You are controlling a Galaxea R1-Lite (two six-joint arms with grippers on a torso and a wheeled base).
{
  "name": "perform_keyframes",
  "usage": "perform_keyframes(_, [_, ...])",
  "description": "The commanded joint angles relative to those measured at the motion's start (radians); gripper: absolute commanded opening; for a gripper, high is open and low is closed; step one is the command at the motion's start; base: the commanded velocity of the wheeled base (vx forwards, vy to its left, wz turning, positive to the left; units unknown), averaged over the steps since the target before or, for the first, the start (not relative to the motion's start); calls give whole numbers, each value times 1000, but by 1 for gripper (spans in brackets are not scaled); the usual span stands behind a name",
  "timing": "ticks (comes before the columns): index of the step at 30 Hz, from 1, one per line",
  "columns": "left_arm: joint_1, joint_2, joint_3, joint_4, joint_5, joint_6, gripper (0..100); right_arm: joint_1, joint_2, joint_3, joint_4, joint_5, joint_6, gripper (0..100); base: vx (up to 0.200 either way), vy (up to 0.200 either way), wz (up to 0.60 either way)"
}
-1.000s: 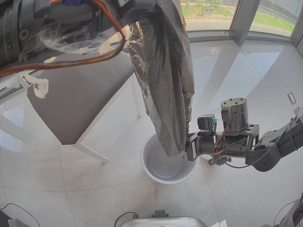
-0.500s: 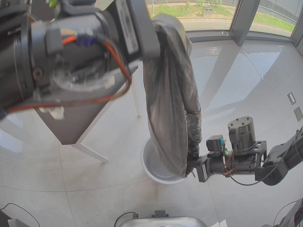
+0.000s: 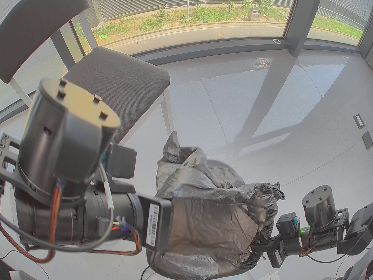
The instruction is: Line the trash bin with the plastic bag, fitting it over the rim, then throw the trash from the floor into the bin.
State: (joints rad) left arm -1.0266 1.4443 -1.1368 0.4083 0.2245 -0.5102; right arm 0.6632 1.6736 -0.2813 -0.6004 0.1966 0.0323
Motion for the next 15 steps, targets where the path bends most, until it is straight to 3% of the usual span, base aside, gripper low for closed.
perform_keyframes(1, [-4, 10, 8, 47, -33, -24, 0, 47, -5, 47, 2, 3, 3, 0, 0, 0, 0])
perform_keyframes(7, [28, 65, 26, 24, -83, -87, 0, 24, 95, -1, -12, -2, 4, 0, 0, 0, 0])
perform_keyframes(15, [91, 173, 17, -20, -108, -85, 0, -57, 253, -52, -121, 6, 8, 0, 0, 0, 0])
